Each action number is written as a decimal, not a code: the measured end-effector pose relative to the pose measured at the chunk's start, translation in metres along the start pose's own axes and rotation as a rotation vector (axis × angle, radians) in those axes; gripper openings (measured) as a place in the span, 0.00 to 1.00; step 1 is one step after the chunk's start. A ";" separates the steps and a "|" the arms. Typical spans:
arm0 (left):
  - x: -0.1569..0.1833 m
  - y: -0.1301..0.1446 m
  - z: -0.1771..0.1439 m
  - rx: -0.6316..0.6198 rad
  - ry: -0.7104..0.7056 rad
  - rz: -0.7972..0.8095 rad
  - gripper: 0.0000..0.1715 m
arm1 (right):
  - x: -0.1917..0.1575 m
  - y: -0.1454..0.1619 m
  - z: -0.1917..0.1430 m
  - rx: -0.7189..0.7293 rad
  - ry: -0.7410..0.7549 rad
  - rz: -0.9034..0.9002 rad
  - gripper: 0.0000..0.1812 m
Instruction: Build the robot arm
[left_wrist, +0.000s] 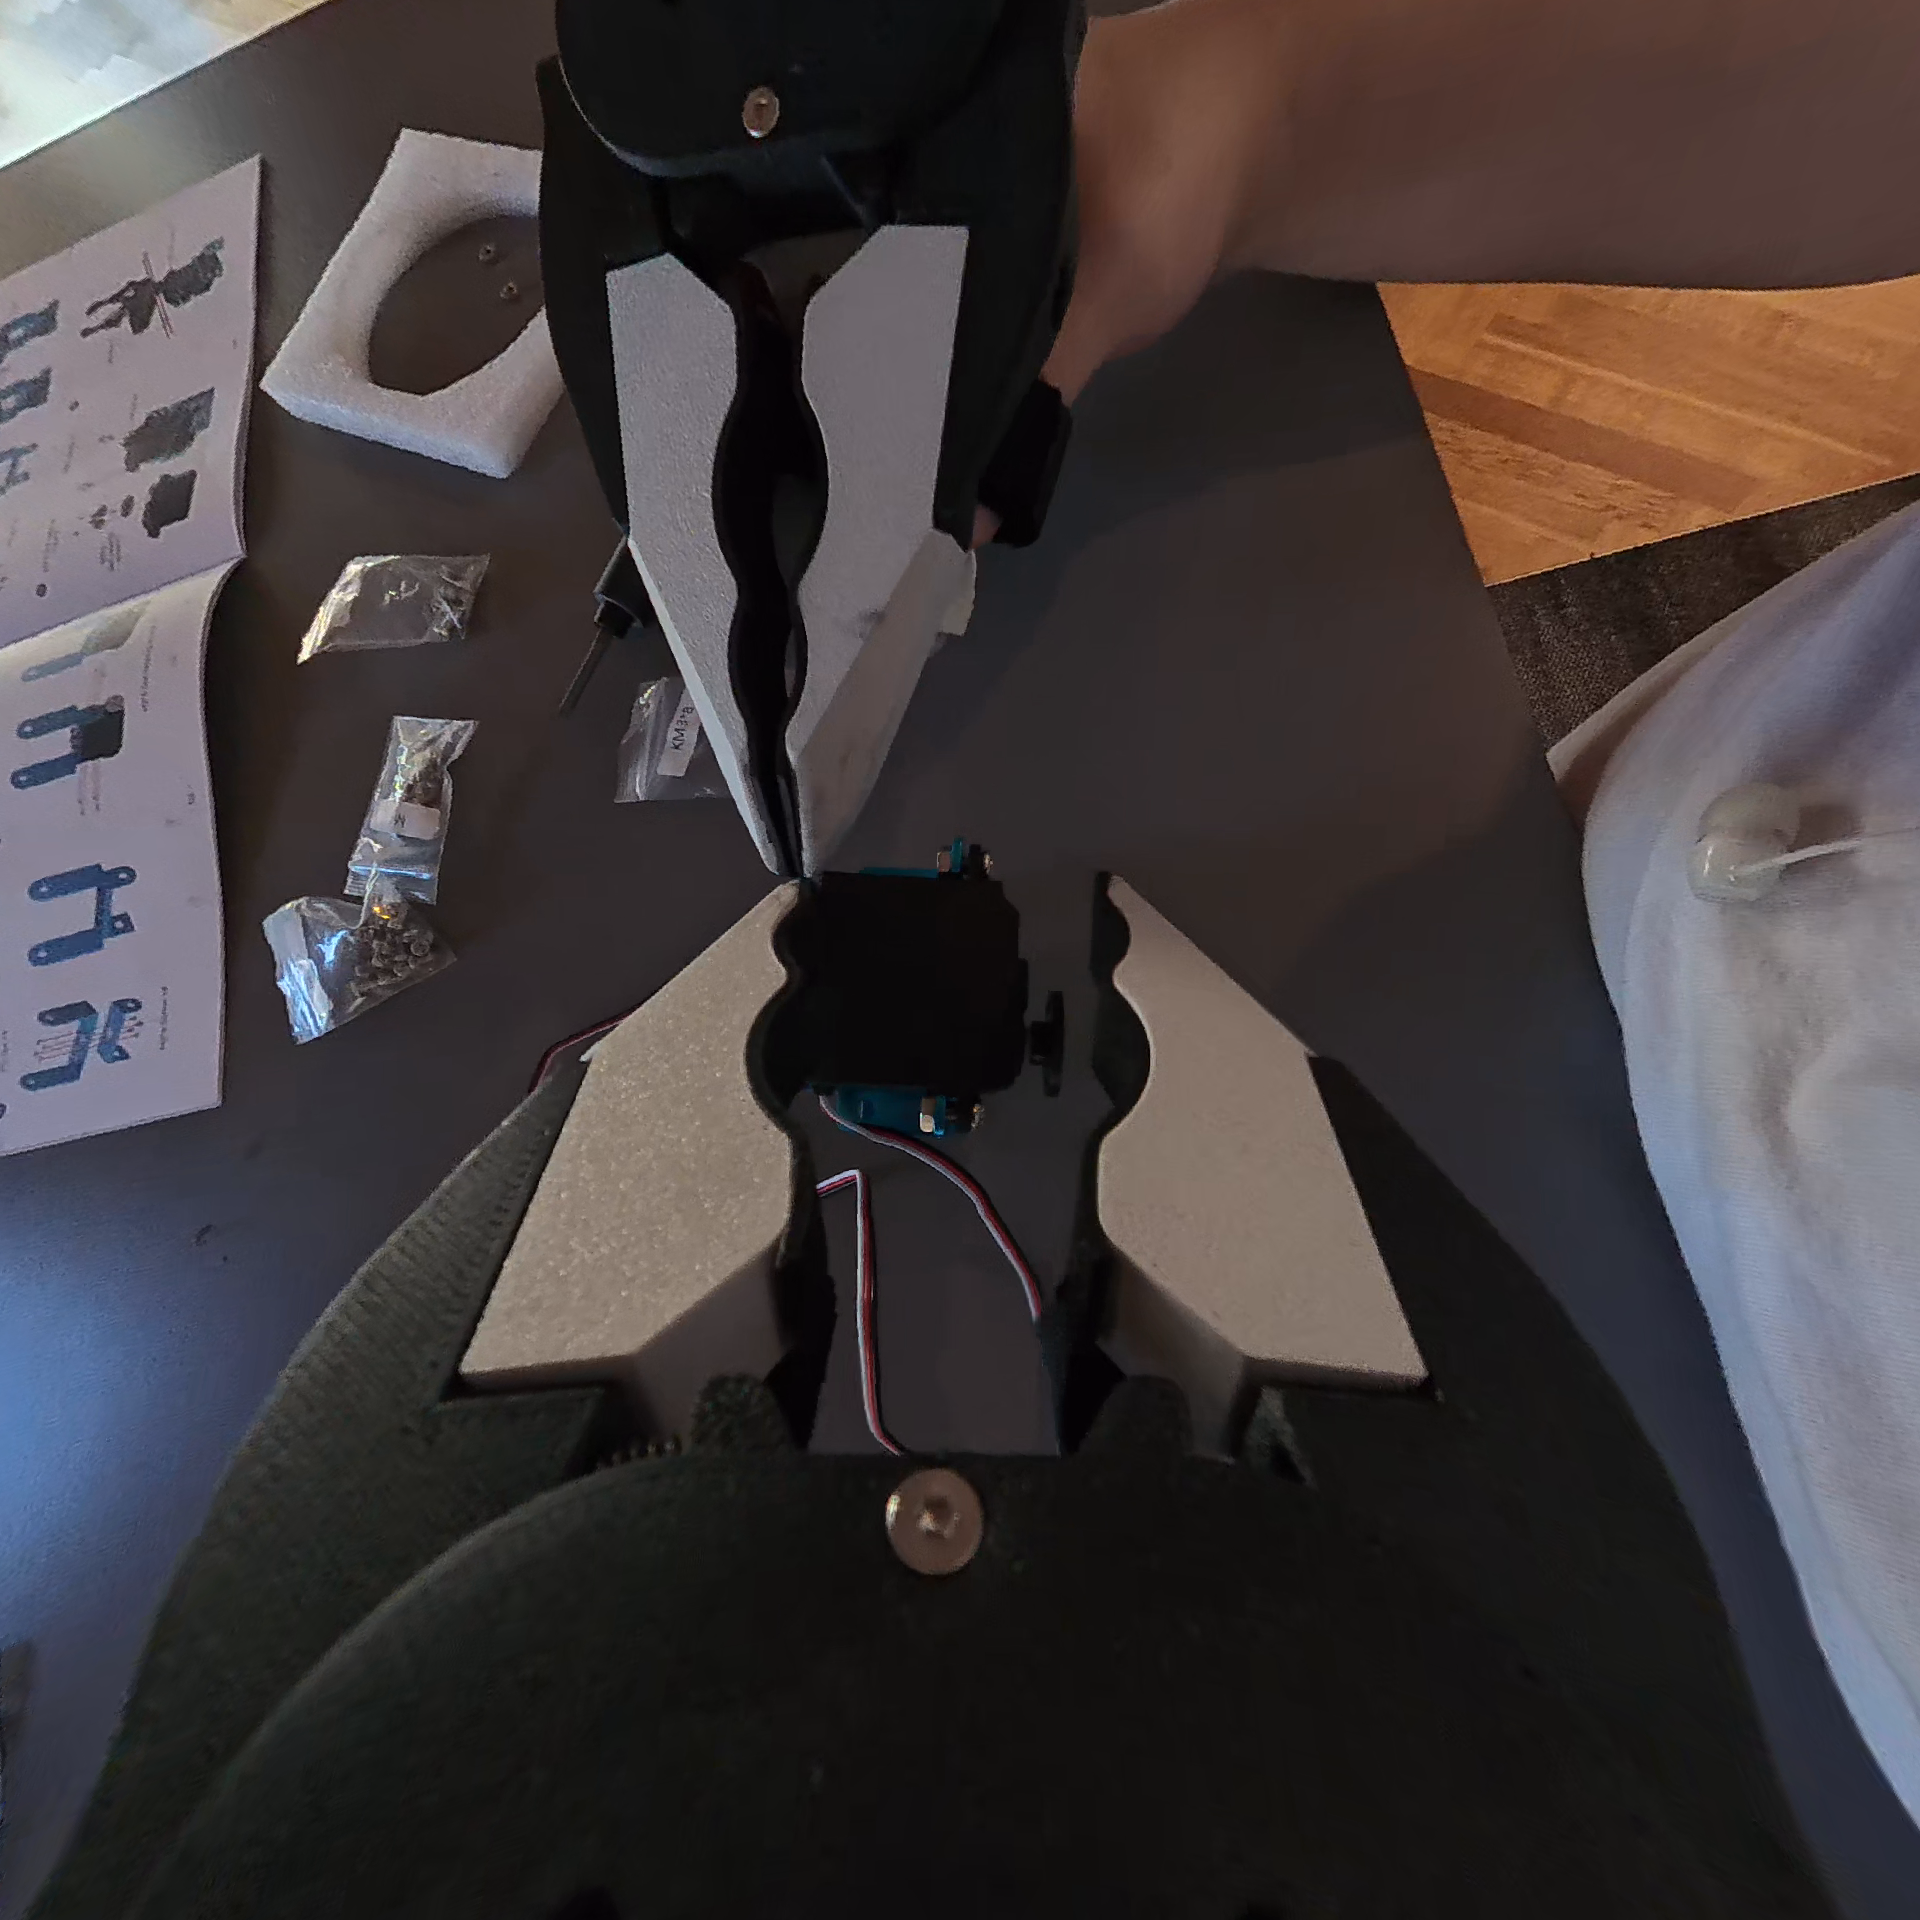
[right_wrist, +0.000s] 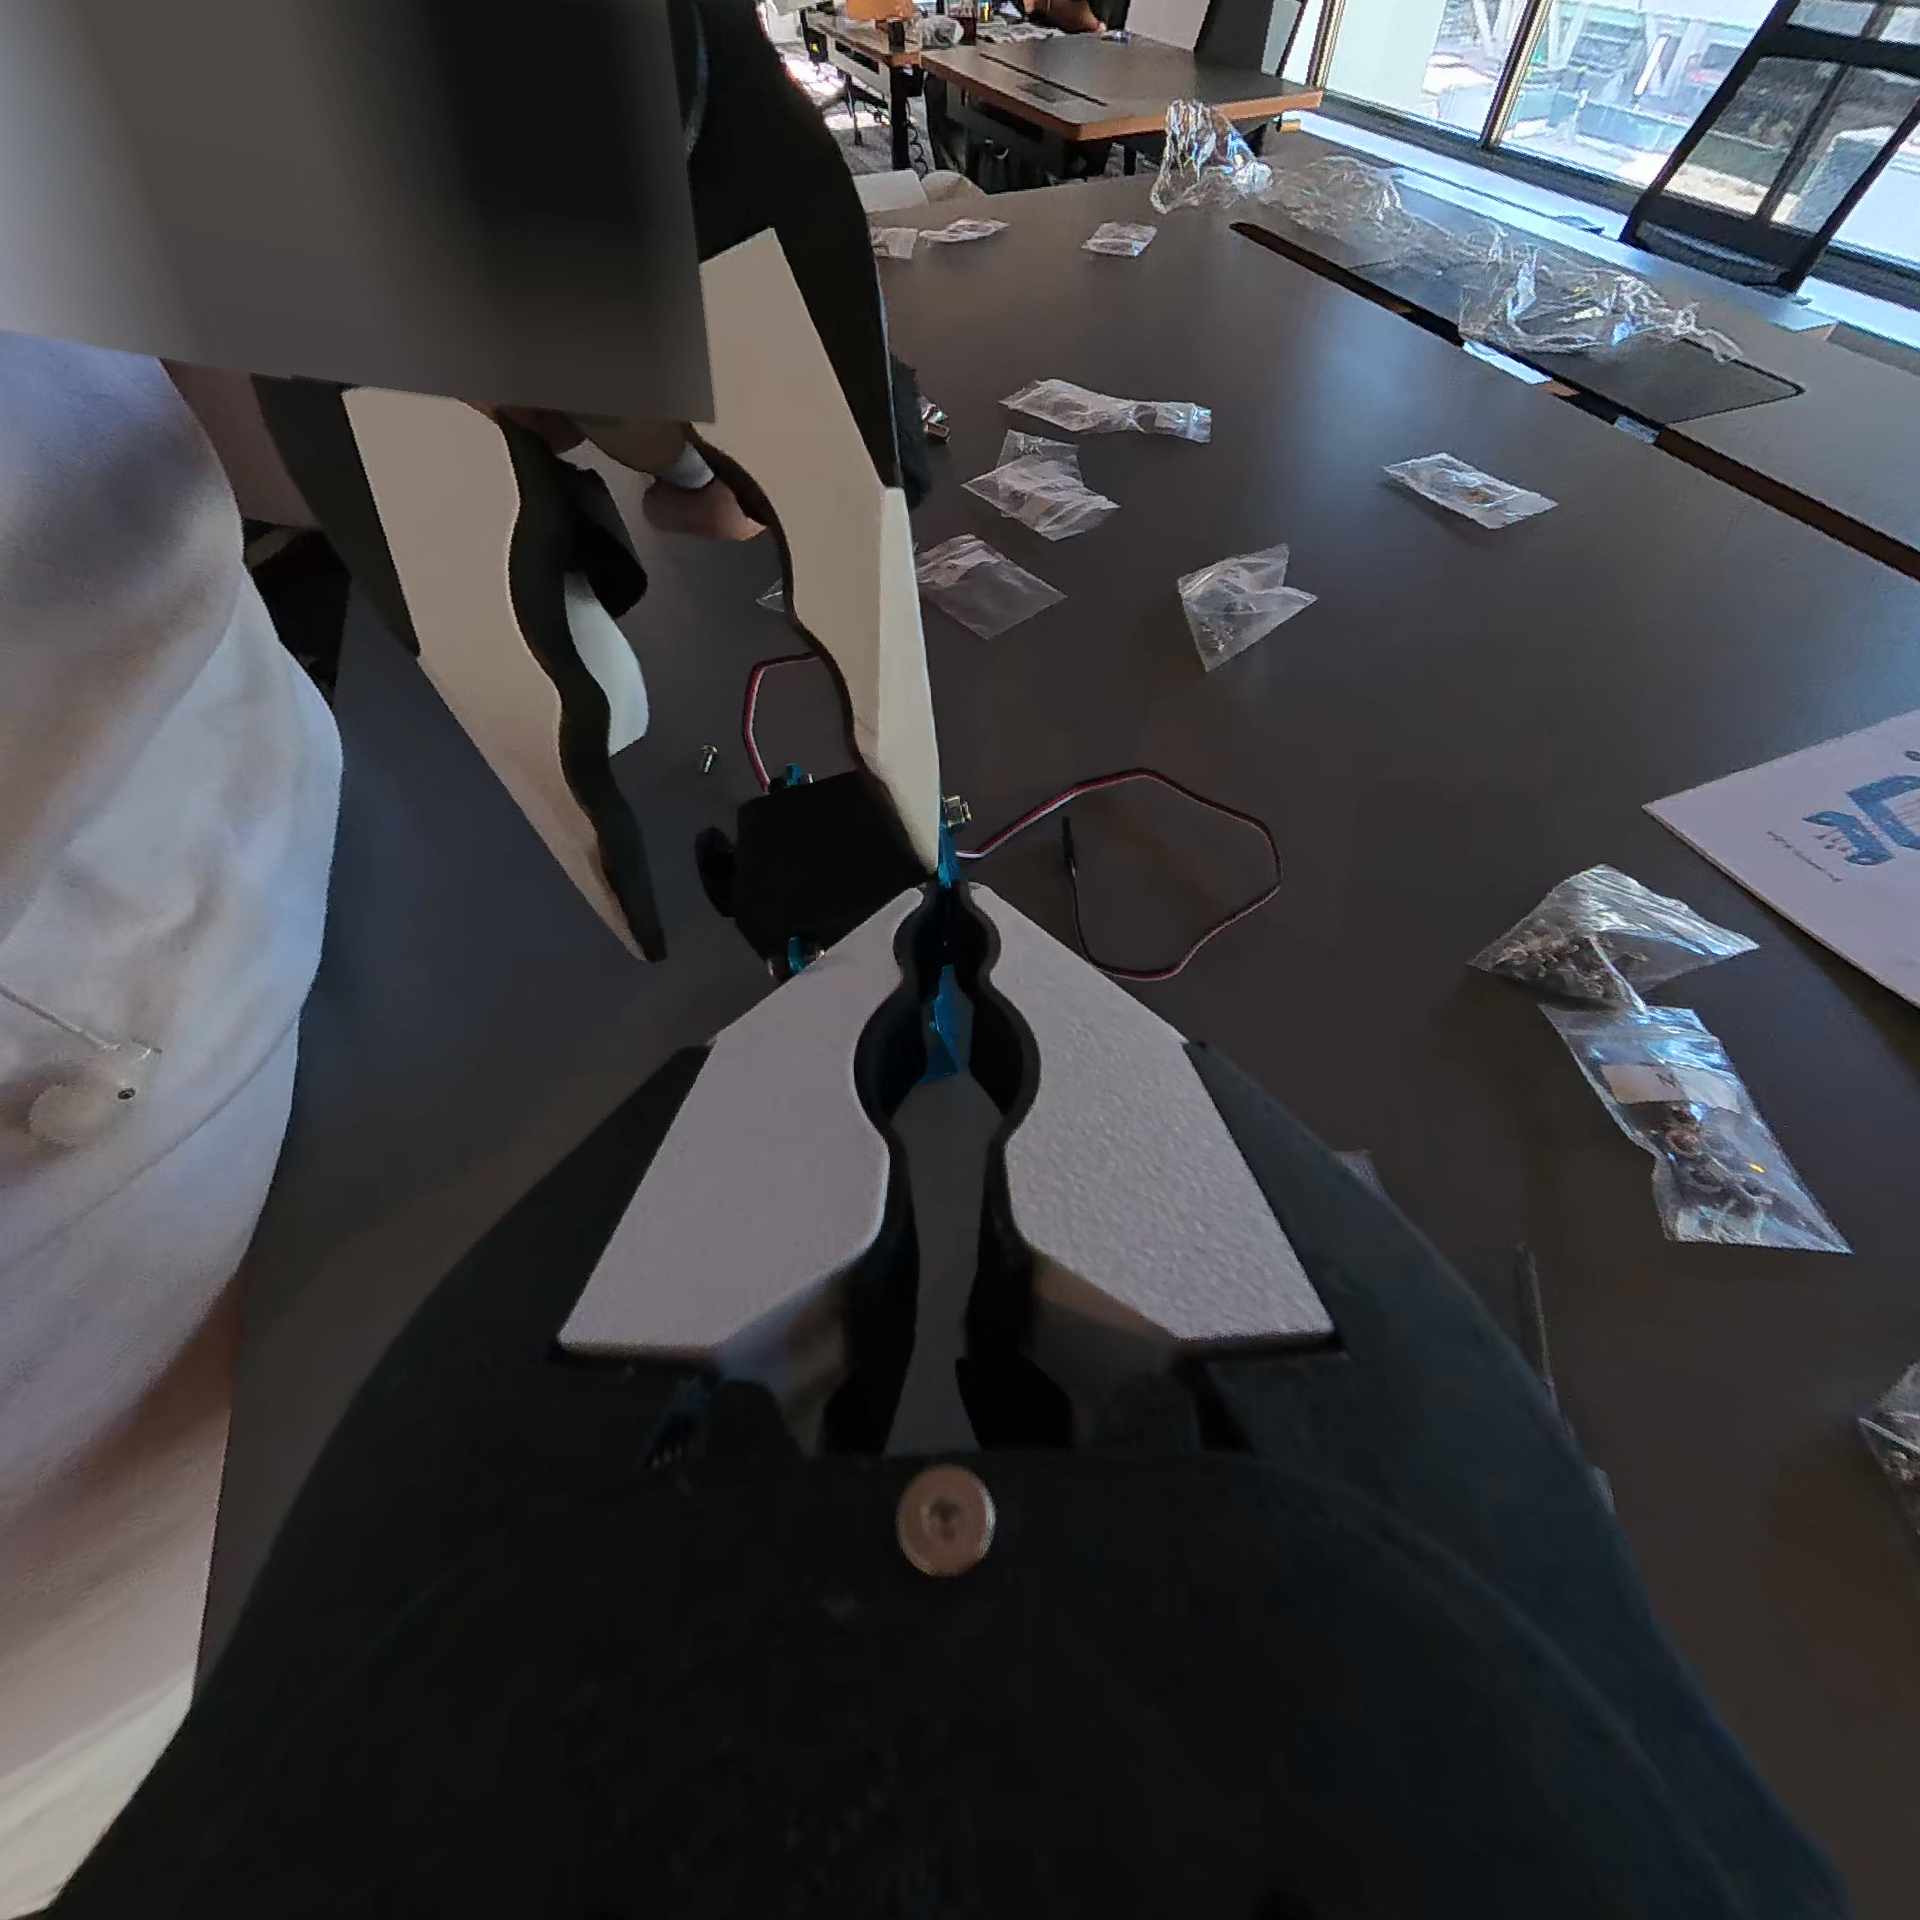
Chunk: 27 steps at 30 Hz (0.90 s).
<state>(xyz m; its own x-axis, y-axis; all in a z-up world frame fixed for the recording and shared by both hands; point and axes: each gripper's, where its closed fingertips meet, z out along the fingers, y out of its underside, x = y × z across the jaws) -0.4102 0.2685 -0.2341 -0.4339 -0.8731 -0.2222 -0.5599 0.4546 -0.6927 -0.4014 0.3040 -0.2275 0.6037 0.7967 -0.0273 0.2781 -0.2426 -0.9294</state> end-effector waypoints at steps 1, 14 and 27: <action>-0.001 0.000 0.000 -0.002 -0.008 0.013 0.29 | 0.000 0.000 0.000 -0.002 0.000 0.005 0.00; 0.001 -0.002 -0.001 0.051 0.058 -0.028 0.30 | 0.000 0.000 0.000 -0.027 0.040 -0.008 0.00; 0.003 0.000 -0.014 0.156 0.126 -0.169 0.38 | -0.003 -0.001 0.001 0.000 0.034 0.010 0.00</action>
<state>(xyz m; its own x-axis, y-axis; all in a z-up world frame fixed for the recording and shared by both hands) -0.4212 0.2680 -0.2248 -0.4333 -0.9012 -0.0135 -0.5204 0.2624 -0.8126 -0.4039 0.3022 -0.2271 0.6313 0.7752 -0.0243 0.2720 -0.2507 -0.9291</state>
